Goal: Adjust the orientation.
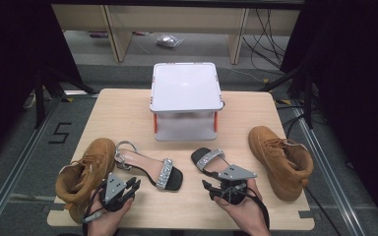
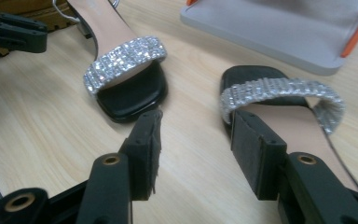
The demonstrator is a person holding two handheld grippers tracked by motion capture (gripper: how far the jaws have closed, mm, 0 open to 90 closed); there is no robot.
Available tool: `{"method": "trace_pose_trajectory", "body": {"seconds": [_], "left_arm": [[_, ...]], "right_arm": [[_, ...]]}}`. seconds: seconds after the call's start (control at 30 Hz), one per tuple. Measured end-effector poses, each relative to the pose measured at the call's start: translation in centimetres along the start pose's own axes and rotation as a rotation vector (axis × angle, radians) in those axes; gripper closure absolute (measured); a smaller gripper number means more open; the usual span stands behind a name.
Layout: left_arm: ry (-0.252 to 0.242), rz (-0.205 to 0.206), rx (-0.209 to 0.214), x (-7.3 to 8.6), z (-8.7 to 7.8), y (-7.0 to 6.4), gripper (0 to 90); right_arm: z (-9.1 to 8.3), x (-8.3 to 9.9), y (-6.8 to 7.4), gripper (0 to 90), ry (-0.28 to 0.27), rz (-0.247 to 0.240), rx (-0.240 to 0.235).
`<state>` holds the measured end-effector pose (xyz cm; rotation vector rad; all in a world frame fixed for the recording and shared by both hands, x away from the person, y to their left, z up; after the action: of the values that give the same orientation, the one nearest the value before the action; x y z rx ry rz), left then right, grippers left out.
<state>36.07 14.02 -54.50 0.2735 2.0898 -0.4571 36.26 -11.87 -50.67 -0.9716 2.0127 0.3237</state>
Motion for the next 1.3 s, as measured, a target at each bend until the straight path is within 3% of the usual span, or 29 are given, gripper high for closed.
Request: {"method": "trace_pose_trajectory", "body": {"seconds": [0.1,0.2,0.27,0.37,0.43,0.57,0.63,0.8,0.93,0.97,1.0,1.07,1.1,1.13,1.17,1.23,1.3], "left_arm": [[-0.001,-0.024,0.024,-0.2,0.2,-0.1,81.7],[0.003,-0.016,0.026,-0.4,0.7,-0.1,84.1],[0.016,0.005,0.016,-0.5,1.0,0.0,86.6],[0.029,0.038,0.010,-0.8,1.5,0.0,89.4],[0.052,0.061,0.006,-0.7,2.0,0.0,89.5],[0.109,0.071,0.009,-0.1,3.0,-0.2,89.7],[0.148,0.092,0.008,0.3,3.2,-0.3,89.7],[0.189,0.096,0.017,0.7,4.0,-0.6,89.7],[0.234,0.106,0.002,1.0,4.3,-0.5,89.7],[0.228,0.089,0.009,1.0,4.5,-0.7,89.7],[0.251,0.095,0.005,1.1,4.4,-0.6,89.8],[0.251,0.098,-0.008,1.1,4.7,-0.5,89.8],[0.240,0.092,0.006,1.1,4.9,-0.7,89.7],[0.266,0.111,-0.007,1.2,4.8,-0.5,89.7],[0.284,0.127,0.007,1.1,4.7,-0.4,89.8],[0.255,0.093,-0.001,0.9,5.0,-0.6,89.8],[0.273,0.120,0.004,0.7,4.9,-0.4,89.8]], "right_arm": [[0.7,-0.3,0.6,55.7,-0.015,0.011,-0.017],[1.3,-0.3,1.1,61.7,-0.030,0.029,-0.047],[1.5,-0.1,1.3,66.7,-0.006,0.051,-0.055],[1.8,0.3,1.8,82.1,0.019,0.054,-0.055],[2.3,0.5,2.8,89.2,0.047,0.051,-0.078],[4.1,0.7,4.6,90.0,0.109,0.031,-0.110],[4.9,0.6,5.9,90.0,0.150,0.049,-0.140],[6.8,0.3,7.7,90.0,0.209,0.041,-0.180],[8.1,0.2,8.1,90.0,0.243,0.027,-0.190],[8.3,0.2,8.4,90.0,0.263,0.051,-0.194],[8.6,0.2,8.3,90.0,0.257,0.026,-0.200],[9.1,0.1,8.4,90.0,0.260,0.020,-0.207],[9.3,0.2,8.6,90.0,0.274,0.044,-0.206],[9.4,0.1,8.6,90.0,0.271,0.049,-0.207],[9.5,0.0,8.4,90.0,0.268,0.043,-0.204],[9.8,-0.2,8.1,90.0,0.267,0.042,-0.186],[9.9,-0.3,7.7,90.0,0.267,0.051,-0.186]]}}
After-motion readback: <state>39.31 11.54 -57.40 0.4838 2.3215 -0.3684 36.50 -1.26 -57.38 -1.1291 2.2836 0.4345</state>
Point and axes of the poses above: each handheld gripper's, and its own axes: z roughly forward along the jaws, x roughly out of its underside, y roughly to its left, the point moved 9 cm from there along z, roughly forward along the jaws, and after that the axes turned 13 degrees about -z, right-handed, at the moved point
